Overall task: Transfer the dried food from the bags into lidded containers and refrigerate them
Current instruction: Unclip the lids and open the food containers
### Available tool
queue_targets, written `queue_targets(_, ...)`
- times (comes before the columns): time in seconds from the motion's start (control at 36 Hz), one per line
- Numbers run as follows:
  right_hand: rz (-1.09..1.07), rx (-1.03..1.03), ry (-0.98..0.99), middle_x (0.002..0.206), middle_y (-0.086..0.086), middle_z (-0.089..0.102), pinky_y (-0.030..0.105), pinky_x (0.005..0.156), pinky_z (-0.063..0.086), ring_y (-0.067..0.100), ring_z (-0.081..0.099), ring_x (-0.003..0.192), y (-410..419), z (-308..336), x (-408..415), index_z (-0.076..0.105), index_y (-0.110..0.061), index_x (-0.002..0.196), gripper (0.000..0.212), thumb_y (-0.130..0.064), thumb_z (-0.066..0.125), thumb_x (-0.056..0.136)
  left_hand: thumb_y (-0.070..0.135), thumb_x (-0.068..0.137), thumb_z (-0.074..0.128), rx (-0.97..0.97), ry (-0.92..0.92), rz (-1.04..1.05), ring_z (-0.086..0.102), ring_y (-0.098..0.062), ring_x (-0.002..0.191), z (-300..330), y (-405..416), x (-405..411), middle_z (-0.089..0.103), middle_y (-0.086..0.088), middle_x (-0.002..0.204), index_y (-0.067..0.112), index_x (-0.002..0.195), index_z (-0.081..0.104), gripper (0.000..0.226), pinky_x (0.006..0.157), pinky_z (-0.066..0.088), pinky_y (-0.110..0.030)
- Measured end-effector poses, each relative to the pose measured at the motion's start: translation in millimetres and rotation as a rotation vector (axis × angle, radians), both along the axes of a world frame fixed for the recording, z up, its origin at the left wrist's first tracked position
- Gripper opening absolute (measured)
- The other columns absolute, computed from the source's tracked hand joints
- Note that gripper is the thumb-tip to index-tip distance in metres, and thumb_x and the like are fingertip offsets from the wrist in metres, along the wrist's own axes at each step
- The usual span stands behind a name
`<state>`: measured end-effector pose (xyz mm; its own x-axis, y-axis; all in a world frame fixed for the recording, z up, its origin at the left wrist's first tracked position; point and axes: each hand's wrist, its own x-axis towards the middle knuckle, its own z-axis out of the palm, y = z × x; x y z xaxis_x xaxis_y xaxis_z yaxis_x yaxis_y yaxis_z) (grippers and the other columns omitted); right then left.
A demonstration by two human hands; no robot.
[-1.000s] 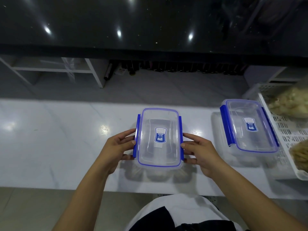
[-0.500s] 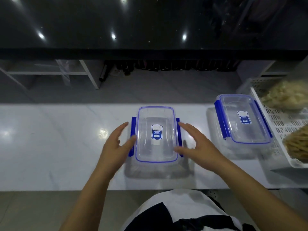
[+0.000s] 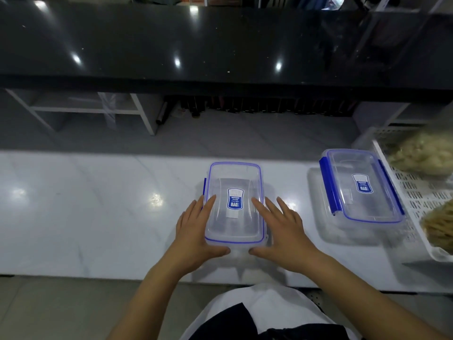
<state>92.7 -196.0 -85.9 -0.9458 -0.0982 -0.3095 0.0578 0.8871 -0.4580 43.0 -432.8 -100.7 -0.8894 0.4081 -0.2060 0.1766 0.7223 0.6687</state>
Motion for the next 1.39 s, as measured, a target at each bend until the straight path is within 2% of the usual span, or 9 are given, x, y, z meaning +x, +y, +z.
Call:
queue_targets(0.36, 0.088, 0.095, 0.075, 0.163, -0.016, -0.022, 0.047, 0.124, -0.009, 0.008, -0.031, 0.146, -12.2, 31.9, -1.4, -0.031, -0.058, 0.135, 0.106, -0.076, 0.057, 0.079, 0.063, 0.067, 0.084, 0.167, 0.047, 0.068, 0.017, -0.010, 0.153, 13.8, -19.5, 10.0, 0.017, 0.019, 0.165, 0.040, 0.158, 0.013, 0.118, 0.120, 0.031, -0.049)
queue_targets(0.53, 0.154, 0.125, 0.086, 0.163, -0.016, -0.023, 0.047, 0.123, -0.007, 0.014, -0.028, 0.149, -30.6, 45.1, -11.9, -0.033, -0.059, 0.133, 0.105, -0.077, 0.056, 0.080, 0.064, 0.069, 0.083, 0.204, 0.060, 0.159, 0.021, -0.009, 0.152, 19.9, -35.8, 20.9, 0.018, 0.021, 0.164, 0.042, 0.158, 0.013, 0.115, 0.118, 0.036, -0.050)
queue_targets(0.64, 0.184, 0.032, 0.122, 0.161, -0.019, -0.024, 0.045, 0.124, -0.006, 0.008, -0.035, 0.145, -28.7, 41.0, -12.8, -0.028, -0.062, 0.138, 0.104, -0.075, 0.056, 0.079, 0.069, 0.064, 0.080, 0.202, 0.079, 0.189, 0.011, 0.010, 0.147, 28.6, -36.6, 28.3, 0.008, 0.040, 0.158, 0.058, 0.152, 0.006, 0.116, 0.121, 0.030, -0.039)
queue_targets(0.75, 0.231, 0.033, 0.162, 0.158, -0.025, -0.024, 0.046, 0.123, -0.005, 0.003, -0.041, 0.138, -24.0, 36.4, -23.8, -0.026, -0.063, 0.138, 0.099, -0.085, 0.042, 0.070, 0.059, 0.066, 0.084, 0.131, 0.062, 0.222, 0.014, -0.001, 0.150, 39.9, -35.2, 32.0, 0.009, 0.026, 0.164, 0.052, 0.155, 0.005, 0.119, 0.121, 0.031, -0.045)
queue_targets(0.86, 0.288, 0.019, 0.151, 0.159, -0.024, -0.020, 0.047, 0.119, -0.015, 0.015, -0.028, 0.149, -33.8, 38.9, -34.6, -0.028, -0.066, 0.135, 0.101, -0.088, 0.046, 0.070, 0.058, 0.063, 0.085, 0.088, 0.040, 0.306, 0.011, 0.000, 0.151, 55.0, -47.9, 41.1, 0.007, 0.028, 0.164, 0.055, 0.154, 0.007, 0.120, 0.123, 0.027, -0.043)
queue_targets(0.94, 0.334, 0.020, 0.166, 0.165, -0.016, -0.012, 0.043, 0.113, -0.024, 0.017, -0.026, 0.149, -51.5, 44.3, -41.2, -0.030, -0.066, 0.134, 0.099, -0.089, 0.041, 0.069, 0.054, 0.061, 0.087, 0.066, 0.021, 0.346, 0.013, -0.002, 0.151, 67.8, -65.7, 44.2, 0.008, 0.027, 0.164, 0.058, 0.152, 0.011, 0.119, 0.123, 0.026, -0.043)
queue_targets(1.08, 0.387, 0.014, 0.179, 0.168, -0.005, -0.010, 0.049, 0.114, -0.023, 0.022, -0.033, 0.147, -94.8, 52.0, -49.8, -0.028, -0.058, 0.141, 0.100, -0.084, 0.041, 0.075, 0.055, 0.059, 0.086, 0.031, 0.029, 0.365, 0.012, 0.000, 0.150, 82.6, -108.6, 38.2, 0.010, 0.029, 0.163, 0.070, 0.144, 0.011, 0.114, 0.124, 0.024, -0.039)
queue_targets(1.25, 0.364, 0.008, 0.141, 0.168, -0.001, -0.007, 0.056, 0.118, -0.012, 0.026, -0.024, 0.150, -167.2, 44.7, -65.7, -0.015, -0.045, 0.152, 0.101, -0.080, 0.046, 0.080, 0.054, 0.061, 0.088, -0.037, 0.018, 0.346, 0.021, -0.012, 0.151, 71.9, -172.0, 12.4, 0.018, 0.018, 0.165, 0.047, 0.156, 0.019, 0.117, 0.120, 0.030, -0.049)
queue_targets(1.39, 0.300, 0.026, 0.098, 0.167, 0.000, -0.013, 0.056, 0.118, -0.010, 0.027, -0.024, 0.150, -227.7, 10.6, -85.0, -0.021, -0.043, 0.150, 0.101, -0.081, 0.042, 0.079, 0.056, 0.063, 0.089, -0.120, -0.018, 0.261, 0.028, -0.017, 0.148, 42.4, -225.3, -28.0, 0.022, 0.016, 0.165, 0.043, 0.157, 0.018, 0.118, 0.118, 0.033, -0.050)
